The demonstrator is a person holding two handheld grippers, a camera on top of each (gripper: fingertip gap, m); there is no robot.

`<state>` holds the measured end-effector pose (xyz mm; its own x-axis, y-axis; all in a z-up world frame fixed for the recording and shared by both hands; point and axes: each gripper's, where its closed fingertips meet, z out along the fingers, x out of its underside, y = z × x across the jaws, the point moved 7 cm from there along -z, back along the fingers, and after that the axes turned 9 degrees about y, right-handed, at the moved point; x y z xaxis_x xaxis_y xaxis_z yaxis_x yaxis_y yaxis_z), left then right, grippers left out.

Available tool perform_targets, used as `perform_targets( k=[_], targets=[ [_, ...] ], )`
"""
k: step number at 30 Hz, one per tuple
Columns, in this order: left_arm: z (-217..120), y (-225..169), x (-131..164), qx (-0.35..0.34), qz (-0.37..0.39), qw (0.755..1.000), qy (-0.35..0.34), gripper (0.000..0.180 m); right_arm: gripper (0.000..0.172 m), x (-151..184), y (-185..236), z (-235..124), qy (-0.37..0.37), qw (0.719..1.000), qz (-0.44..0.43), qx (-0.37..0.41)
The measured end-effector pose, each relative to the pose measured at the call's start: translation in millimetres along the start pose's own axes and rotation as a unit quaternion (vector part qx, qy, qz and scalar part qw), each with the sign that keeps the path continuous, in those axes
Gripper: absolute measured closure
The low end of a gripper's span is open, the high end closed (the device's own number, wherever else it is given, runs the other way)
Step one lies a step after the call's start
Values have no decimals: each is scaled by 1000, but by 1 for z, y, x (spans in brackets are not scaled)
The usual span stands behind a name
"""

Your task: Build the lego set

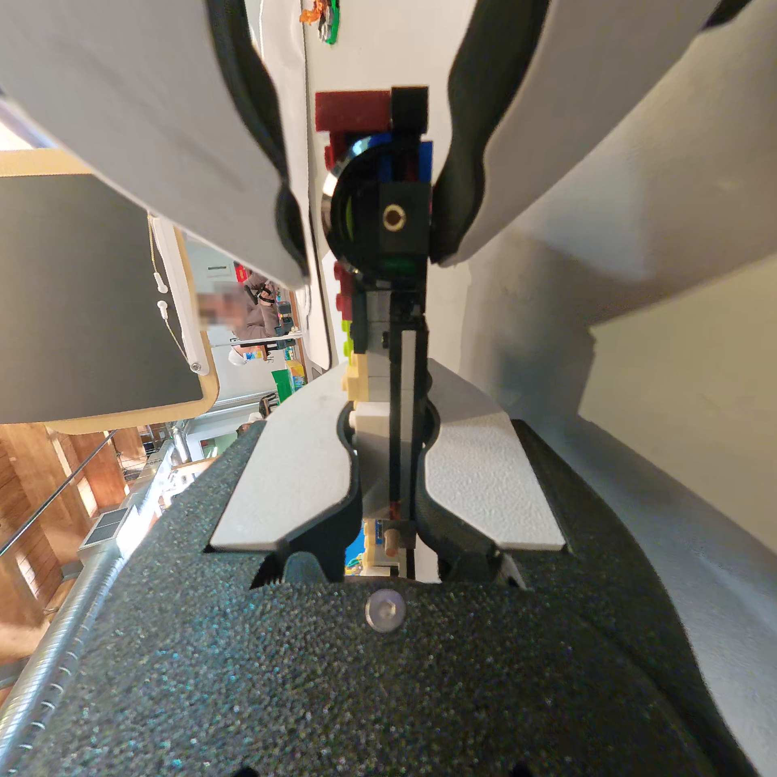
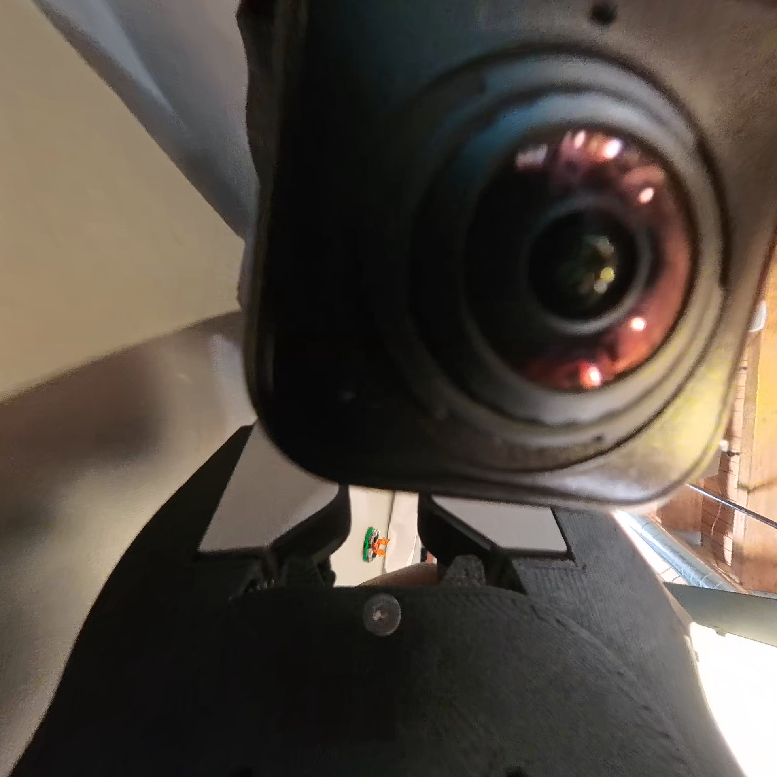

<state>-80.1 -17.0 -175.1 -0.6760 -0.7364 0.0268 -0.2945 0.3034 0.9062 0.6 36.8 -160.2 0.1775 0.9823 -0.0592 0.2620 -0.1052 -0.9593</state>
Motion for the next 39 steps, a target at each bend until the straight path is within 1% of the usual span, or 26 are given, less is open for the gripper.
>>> perform_targets(
  k=[1,4,6,8,13,16,19,22,26,28,31,33,36,39],
  targets=[
    [0,0,0,-1,1,1000,0,155,70,-1,1,0,-1,1000,-3,0],
    [0,0,0,-3,0,1000,-1,156,77,-2,1,0,-1,1000,-2,4],
    [1,0,2,-8,-5,1000,-1,156,66,0,0,-2,3,1000,7,4],
    [3,1,4,-15,-12,1000,1,155,128,7,0,-6,10,1000,21,-6],
    [7,-1,7,-28,-17,999,0,156,127,34,1,-28,38,993,103,-43],
    [8,-3,7,-34,-16,999,-4,156,131,57,6,-45,66,981,164,-78],
    [8,-3,5,-45,-13,999,-10,155,134,82,11,-61,95,968,207,-109],
    [6,-6,3,-48,-10,999,-15,155,136,109,17,-80,120,946,258,-156],
    [3,-8,0,-55,-1,998,-24,155,139,138,28,-102,127,902,338,-239],
    [3,-10,-2,-55,1,998,-27,155,140,145,30,-103,130,891,355,-251],
    [1,-11,-5,-60,7,998,-31,155,141,155,30,-93,153,873,380,-263],
    [-1,-12,-6,-63,11,997,-31,155,141,157,27,-84,153,866,393,-268],
    [0,-12,-3,-66,15,997,-28,155,141,156,25,-74,147,866,394,-273],
    [0,-11,2,-64,19,998,-19,155,141,146,21,-67,128,877,374,-273]
  ],
)
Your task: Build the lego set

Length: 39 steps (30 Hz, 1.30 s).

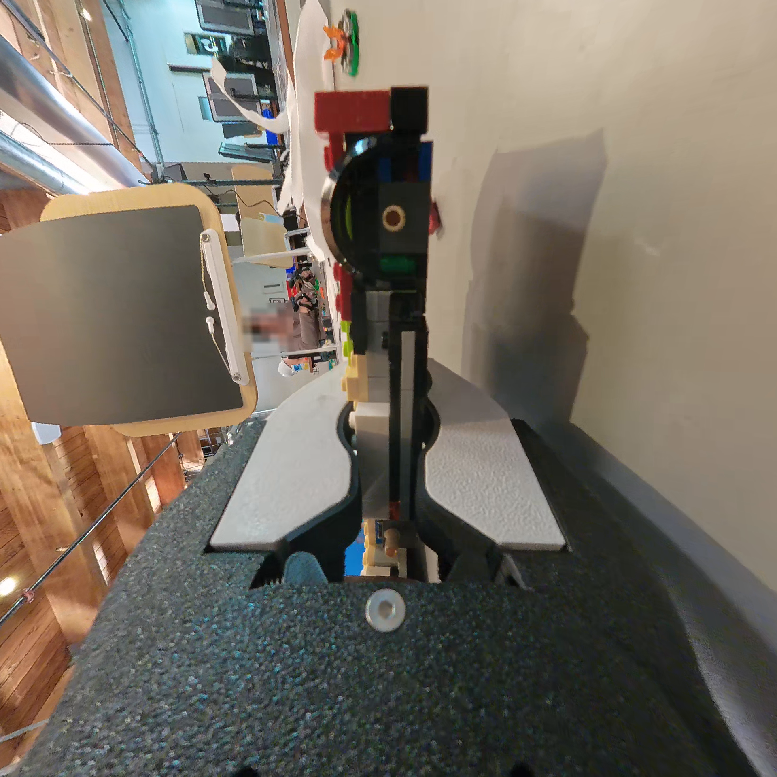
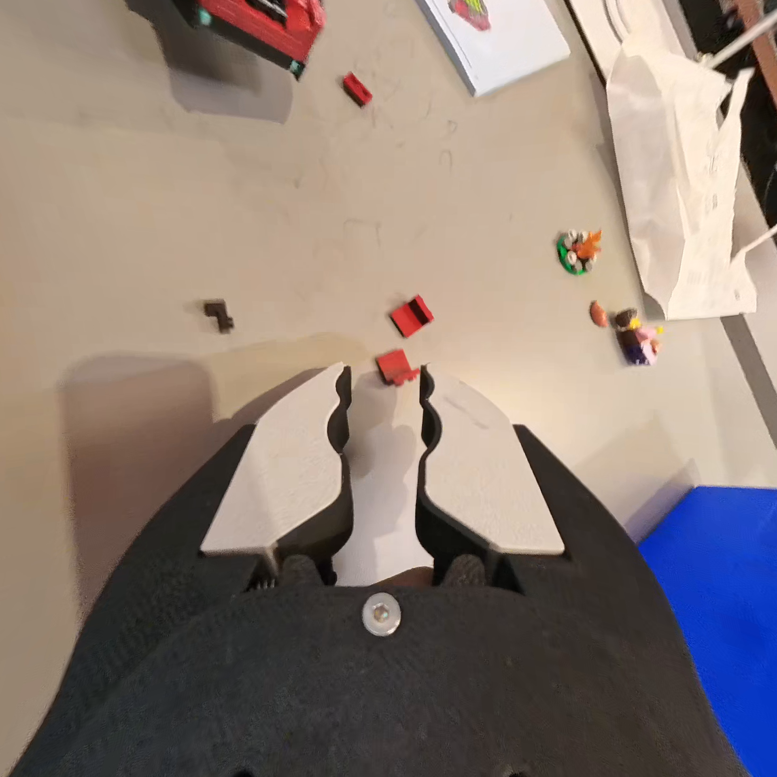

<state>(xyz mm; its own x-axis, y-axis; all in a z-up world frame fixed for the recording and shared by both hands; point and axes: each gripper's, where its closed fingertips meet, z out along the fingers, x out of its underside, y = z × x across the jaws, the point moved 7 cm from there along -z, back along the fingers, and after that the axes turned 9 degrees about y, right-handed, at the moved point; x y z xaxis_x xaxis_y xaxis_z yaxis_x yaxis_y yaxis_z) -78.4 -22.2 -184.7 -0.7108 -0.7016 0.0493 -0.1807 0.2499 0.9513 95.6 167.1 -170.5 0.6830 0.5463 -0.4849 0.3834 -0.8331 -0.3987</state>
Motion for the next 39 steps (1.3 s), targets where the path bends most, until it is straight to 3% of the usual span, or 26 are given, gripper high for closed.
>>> perform_targets(
  k=[8,14,20,24,32,39],
  targets=[
    [10,5,35,0,-14,998,59,156,143,-83,-1,45,-46,993,-106,-33],
    [9,4,40,7,-26,997,68,156,145,-123,-12,91,-32,979,-141,-145],
    [8,4,41,21,-40,997,60,155,153,-127,-14,105,-24,972,-121,-200],
    [6,2,39,32,-45,997,54,155,164,-125,-12,101,-27,973,-150,-171],
    [9,-4,37,46,-53,996,52,155,153,-118,-1,46,-214,953,-194,-88],
    [14,-9,40,57,-53,996,54,155,146,-102,-3,52,-173,964,-174,-102]
  ],
)
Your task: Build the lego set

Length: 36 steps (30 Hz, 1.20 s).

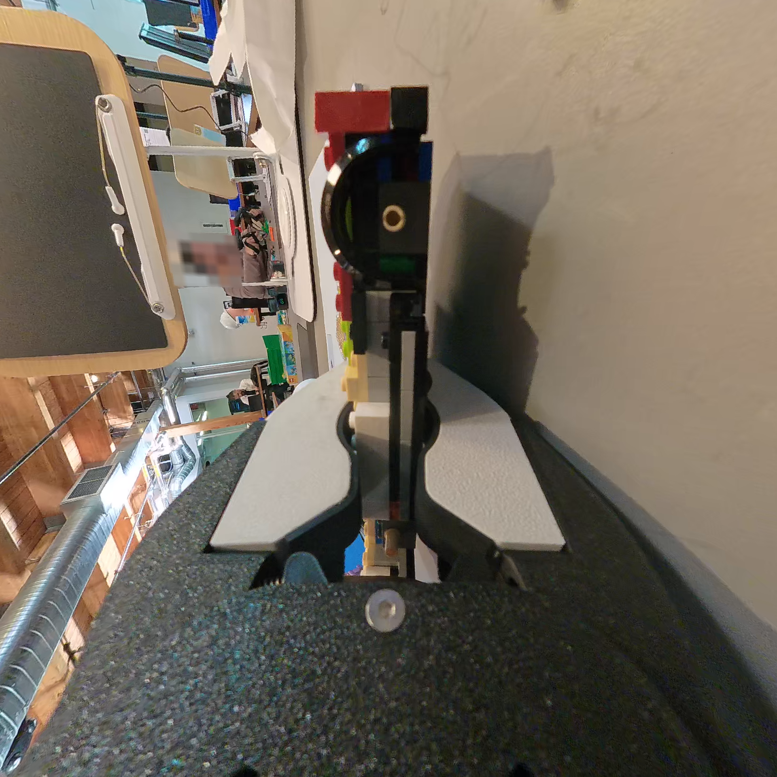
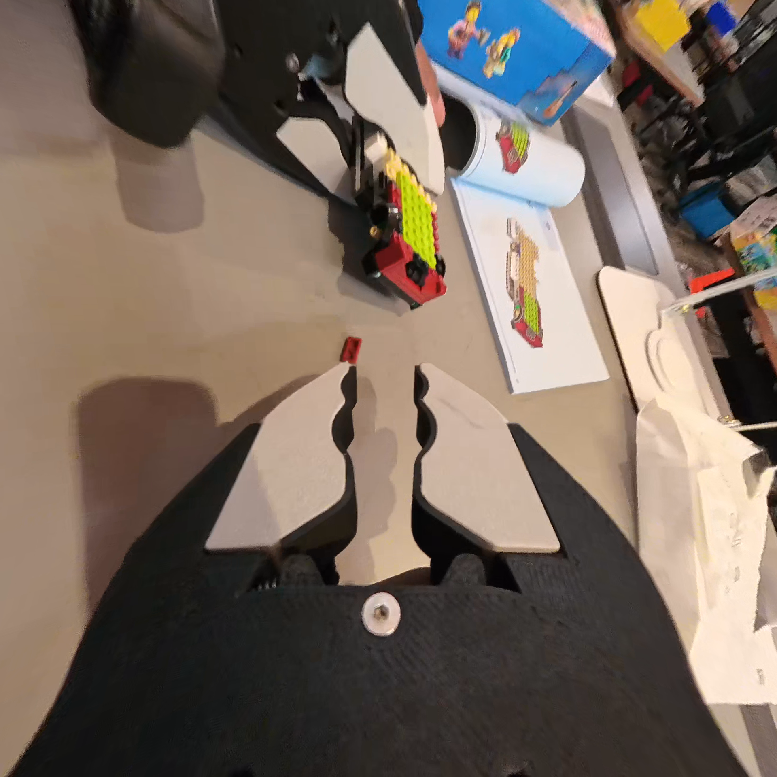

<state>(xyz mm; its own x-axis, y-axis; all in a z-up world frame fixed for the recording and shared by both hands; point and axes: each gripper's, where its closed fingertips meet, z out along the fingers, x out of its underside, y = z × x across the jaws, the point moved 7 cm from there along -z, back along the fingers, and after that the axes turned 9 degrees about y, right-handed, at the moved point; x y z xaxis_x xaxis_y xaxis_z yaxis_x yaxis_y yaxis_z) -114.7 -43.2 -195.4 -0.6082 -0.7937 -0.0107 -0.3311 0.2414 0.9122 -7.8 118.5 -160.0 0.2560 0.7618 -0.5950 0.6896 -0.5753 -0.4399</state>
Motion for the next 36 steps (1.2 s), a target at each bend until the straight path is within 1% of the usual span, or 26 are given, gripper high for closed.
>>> perform_targets(
  k=[4,7,9,13,16,18,20,21,23,26,28,31,34,36],
  targets=[
    [1,0,1,1,8,1000,0,155,146,1,0,10,26,999,32,-33],
    [-2,1,2,0,7,1000,-6,155,146,-3,-2,19,57,992,80,-76],
    [-4,3,2,-2,6,1000,-8,155,146,-8,-2,24,78,984,127,-100],
    [-7,7,4,-4,0,1000,-8,155,144,-13,5,29,115,966,205,-107],
    [-6,8,7,-2,-4,1000,-5,155,142,-15,11,33,137,956,246,-88],
    [-5,7,7,0,-5,1000,-4,155,140,-14,15,38,154,954,248,-67],
    [-5,6,6,4,-6,1000,-7,155,142,-15,17,41,154,954,251,-51],
    [-4,6,5,6,-5,1000,-9,155,145,-16,17,41,154,955,249,-46],
    [-4,5,5,9,-3,1000,-12,155,162,-16,16,43,154,959,236,-32],
    [-4,4,4,11,-4,1000,-14,155,163,-16,16,40,151,965,214,-31],
    [-7,2,4,12,-5,1000,-14,155,163,-22,13,29,120,978,171,-8],
    [-8,4,4,14,-13,1000,-16,155,162,-37,6,1,52,992,109,31],
    [-9,4,3,16,-15,1000,-17,155,158,-48,-2,-23,-11,994,96,59],
    [-9,4,3,18,-17,1000,-17,155,156,-45,-4,-28,-11,994,100,52]
  ],
)
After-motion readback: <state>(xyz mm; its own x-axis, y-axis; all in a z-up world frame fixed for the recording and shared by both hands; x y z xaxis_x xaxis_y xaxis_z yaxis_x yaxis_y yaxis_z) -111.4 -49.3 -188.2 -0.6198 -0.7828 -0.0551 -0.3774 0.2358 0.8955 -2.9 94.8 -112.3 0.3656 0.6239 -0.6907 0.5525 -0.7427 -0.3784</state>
